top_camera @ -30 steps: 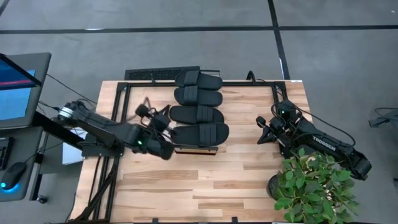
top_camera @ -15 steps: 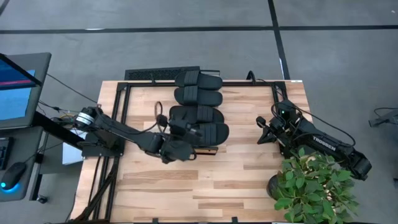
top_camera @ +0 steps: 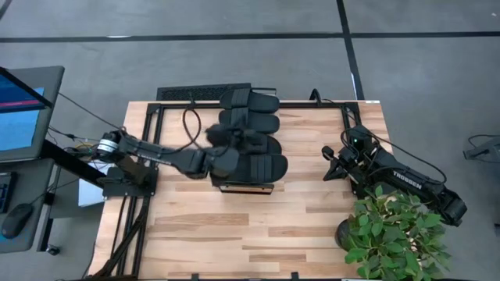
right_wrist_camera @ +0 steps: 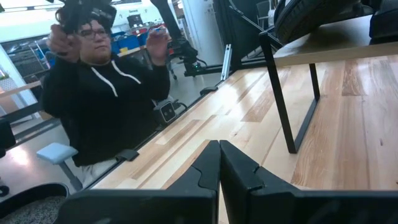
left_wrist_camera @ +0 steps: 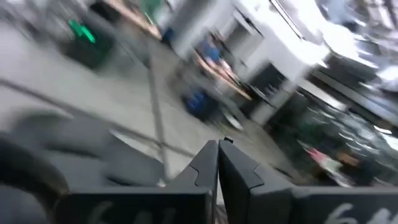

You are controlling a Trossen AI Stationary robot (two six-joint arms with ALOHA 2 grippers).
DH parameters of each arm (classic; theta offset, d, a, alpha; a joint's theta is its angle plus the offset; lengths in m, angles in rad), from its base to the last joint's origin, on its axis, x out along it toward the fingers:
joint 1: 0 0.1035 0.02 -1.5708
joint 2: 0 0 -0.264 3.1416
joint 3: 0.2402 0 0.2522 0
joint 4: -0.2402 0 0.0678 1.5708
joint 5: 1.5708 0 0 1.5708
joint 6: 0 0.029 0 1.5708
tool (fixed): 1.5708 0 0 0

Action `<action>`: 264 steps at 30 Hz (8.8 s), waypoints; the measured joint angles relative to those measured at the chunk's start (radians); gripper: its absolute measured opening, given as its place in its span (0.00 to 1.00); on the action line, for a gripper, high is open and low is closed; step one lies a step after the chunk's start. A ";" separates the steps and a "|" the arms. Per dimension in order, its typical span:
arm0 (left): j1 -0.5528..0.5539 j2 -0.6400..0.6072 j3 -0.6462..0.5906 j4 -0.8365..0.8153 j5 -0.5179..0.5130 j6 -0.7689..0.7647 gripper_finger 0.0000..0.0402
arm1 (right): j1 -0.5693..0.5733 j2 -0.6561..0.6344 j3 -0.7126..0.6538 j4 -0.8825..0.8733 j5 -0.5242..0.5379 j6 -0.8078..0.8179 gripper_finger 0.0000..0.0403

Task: Pick and place slides into the shelf
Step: Return to Home Position

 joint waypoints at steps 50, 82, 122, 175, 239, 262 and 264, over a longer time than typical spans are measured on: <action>0.005 0.185 0.001 0.257 0.485 -0.773 0.00 | 0.000 0.000 0.000 0.000 0.000 0.000 0.00; -0.055 0.165 0.297 0.179 -0.164 0.810 0.00 | 0.000 0.000 0.000 0.000 0.000 0.000 0.00; -0.057 -0.208 -0.605 -1.507 -0.006 -1.540 0.00 | 0.000 -0.001 0.000 0.000 0.000 0.000 0.00; 0.242 -1.199 -1.293 -0.321 -0.090 -0.099 0.00 | 0.000 0.000 0.000 0.000 0.000 0.000 0.00; 0.242 -1.458 -1.305 -0.559 0.435 0.191 0.00 | 0.000 0.000 0.000 0.000 0.000 0.000 0.00; 0.242 -1.458 -1.305 -0.613 0.435 0.191 0.00 | 0.000 0.000 0.000 0.000 0.000 0.000 0.00; 0.242 -1.458 -1.305 -0.613 0.434 0.191 0.00 | 0.000 0.000 0.000 0.000 0.000 0.000 0.00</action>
